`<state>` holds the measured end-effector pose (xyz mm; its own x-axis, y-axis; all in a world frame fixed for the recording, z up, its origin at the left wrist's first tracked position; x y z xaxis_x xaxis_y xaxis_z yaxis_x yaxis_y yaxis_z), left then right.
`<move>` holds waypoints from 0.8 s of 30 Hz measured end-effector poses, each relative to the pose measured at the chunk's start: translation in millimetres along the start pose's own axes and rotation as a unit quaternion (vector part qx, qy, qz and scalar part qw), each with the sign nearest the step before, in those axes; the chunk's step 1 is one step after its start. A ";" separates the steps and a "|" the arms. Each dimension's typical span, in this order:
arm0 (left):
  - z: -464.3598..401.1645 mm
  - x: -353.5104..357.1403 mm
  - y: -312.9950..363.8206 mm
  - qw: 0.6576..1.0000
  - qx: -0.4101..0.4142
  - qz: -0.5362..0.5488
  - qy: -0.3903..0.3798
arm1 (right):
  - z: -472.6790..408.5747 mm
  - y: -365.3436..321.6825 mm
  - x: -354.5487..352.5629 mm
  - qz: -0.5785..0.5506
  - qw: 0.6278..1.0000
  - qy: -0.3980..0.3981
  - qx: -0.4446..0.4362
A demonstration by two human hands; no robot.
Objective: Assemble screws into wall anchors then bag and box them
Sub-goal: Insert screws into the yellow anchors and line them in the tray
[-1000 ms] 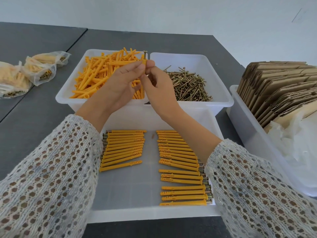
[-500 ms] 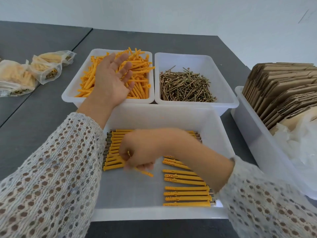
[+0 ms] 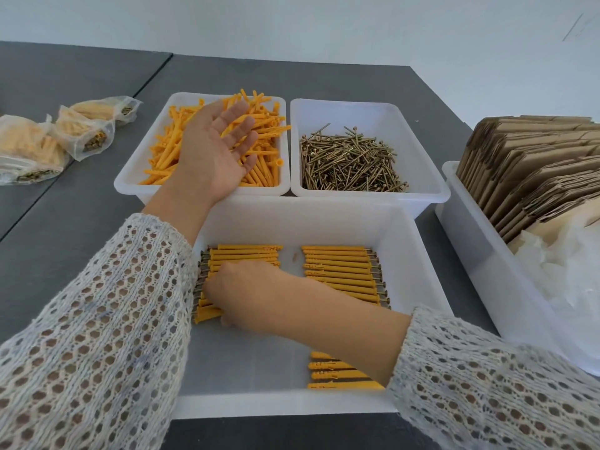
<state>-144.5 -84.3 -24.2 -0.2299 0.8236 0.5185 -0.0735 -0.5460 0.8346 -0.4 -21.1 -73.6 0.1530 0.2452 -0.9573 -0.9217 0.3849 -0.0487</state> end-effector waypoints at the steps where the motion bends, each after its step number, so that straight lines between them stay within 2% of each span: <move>1: 0.4 0.2 0.2 1.000 0.001 -0.001 -0.001 | 0.3 -1.8 -0.7 0.004 1.000 0.007 -0.004; 9: 2.5 1.1 0.9 1.000 0.002 -0.003 0.002 | 8.8 -13.8 -6.6 0.043 0.998 0.028 -0.030; 16: 2.1 -0.3 1.3 1.000 0.005 -0.013 0.016 | 5.4 -15.4 2.0 -0.016 0.999 0.019 -0.028; 24: 2.1 2.6 1.0 1.000 0.002 -0.016 0.013 | -1.3 -9.5 0.9 -0.001 0.999 0.032 -0.013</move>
<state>-143.2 -82.4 -21.7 -0.2528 0.8367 0.4858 -0.0781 -0.5181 0.8517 8.1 -25.7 -74.4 0.1321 0.1872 -0.9734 -0.9307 0.3613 -0.0568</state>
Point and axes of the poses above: each hand's wrist, its own z-axis away from the middle knuckle, its own x-axis out of the palm, y = z × x, the point moved 8 cm from there along -z, towards the middle knuckle, and after that the axes turned 3 degrees about -x, right-handed, at the moved point
